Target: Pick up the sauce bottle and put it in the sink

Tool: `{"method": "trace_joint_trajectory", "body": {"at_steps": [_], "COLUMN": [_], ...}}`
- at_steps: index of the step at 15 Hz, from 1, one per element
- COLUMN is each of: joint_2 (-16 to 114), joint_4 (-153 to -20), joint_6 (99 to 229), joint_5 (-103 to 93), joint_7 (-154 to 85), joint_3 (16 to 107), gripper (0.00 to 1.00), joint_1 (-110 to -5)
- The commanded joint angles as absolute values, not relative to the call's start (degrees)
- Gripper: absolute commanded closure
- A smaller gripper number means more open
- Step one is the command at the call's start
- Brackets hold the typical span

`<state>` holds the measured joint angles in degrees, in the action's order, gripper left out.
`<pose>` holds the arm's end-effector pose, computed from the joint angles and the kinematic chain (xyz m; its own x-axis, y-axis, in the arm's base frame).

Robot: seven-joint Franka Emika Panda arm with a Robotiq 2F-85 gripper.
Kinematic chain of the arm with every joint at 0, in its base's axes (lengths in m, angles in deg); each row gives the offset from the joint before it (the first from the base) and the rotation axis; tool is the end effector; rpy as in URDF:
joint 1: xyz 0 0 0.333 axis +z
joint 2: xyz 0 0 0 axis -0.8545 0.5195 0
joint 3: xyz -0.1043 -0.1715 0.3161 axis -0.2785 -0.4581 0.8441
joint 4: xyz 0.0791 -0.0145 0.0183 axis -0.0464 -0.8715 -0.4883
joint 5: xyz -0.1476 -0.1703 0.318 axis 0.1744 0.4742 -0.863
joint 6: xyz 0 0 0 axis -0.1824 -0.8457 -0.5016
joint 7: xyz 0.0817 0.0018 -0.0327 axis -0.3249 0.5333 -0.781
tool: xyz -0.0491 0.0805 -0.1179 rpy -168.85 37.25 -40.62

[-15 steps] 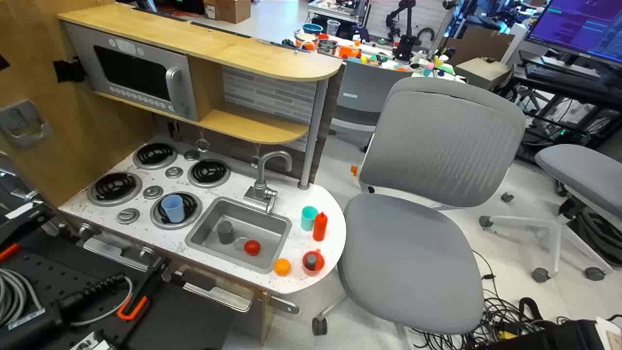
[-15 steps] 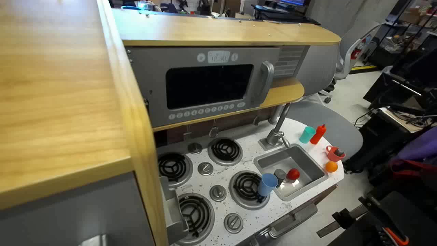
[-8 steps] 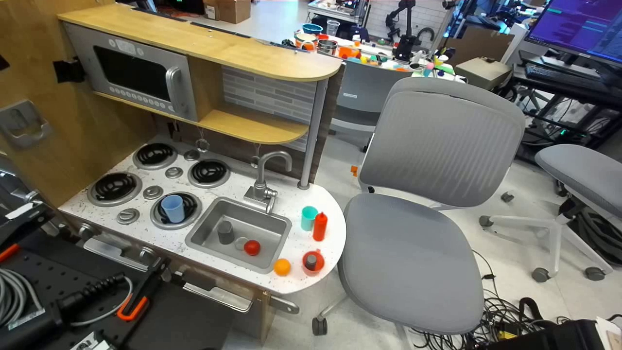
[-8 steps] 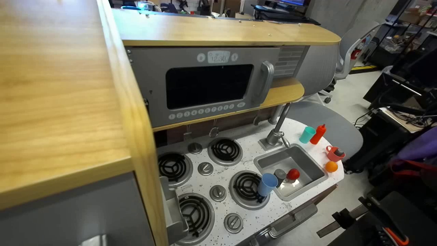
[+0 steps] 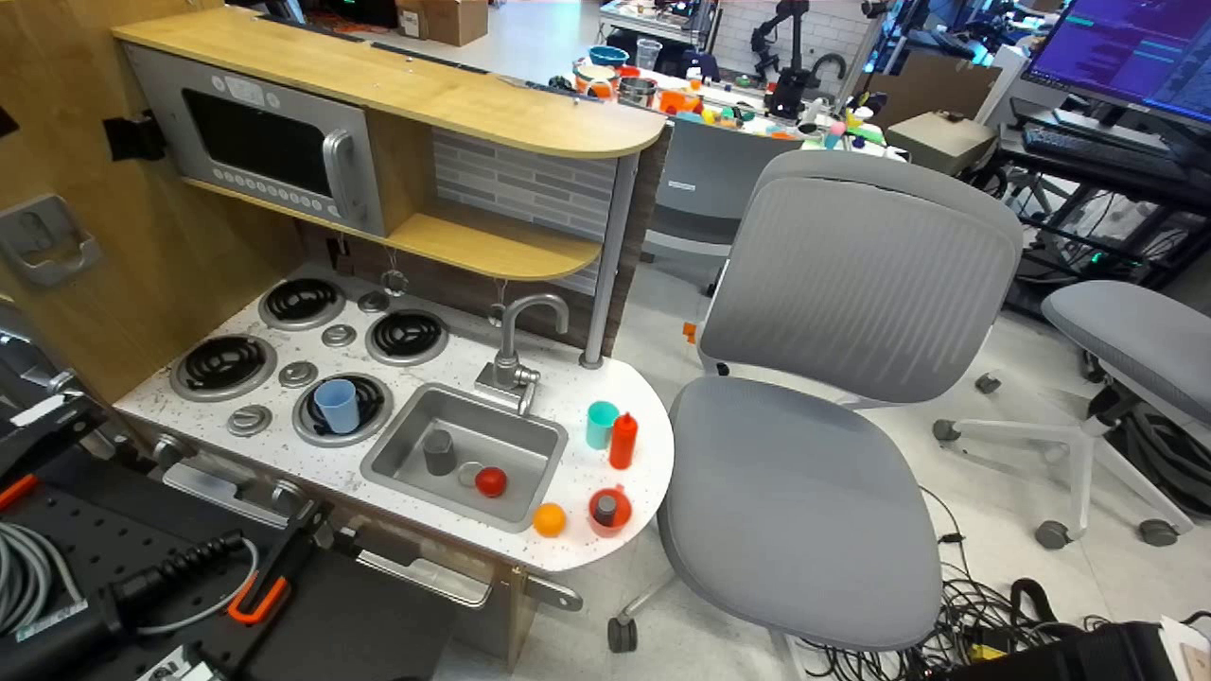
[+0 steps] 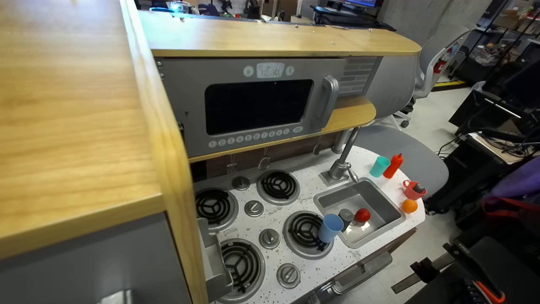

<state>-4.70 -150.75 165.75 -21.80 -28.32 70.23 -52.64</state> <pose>0.3319 0.0725 0.4441 0.9543 -0.1821 0.2370 -0.1332 -0.9690 -0.2082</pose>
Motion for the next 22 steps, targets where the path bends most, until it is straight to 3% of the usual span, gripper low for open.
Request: {"method": "trace_joint_trajectory", "body": {"at_steps": [1, 22], "joint_2": [-4.72, -2.24], "joint_4": [-150.68, -151.34], "joint_6": [165.61, 168.08], "joint_5": [-21.85, -20.47], "joint_7": [-28.38, -32.03], "joint_3": [70.3, 67.64], "gripper": [0.0, 0.0], "joint_1": [-52.75, -55.62]}}
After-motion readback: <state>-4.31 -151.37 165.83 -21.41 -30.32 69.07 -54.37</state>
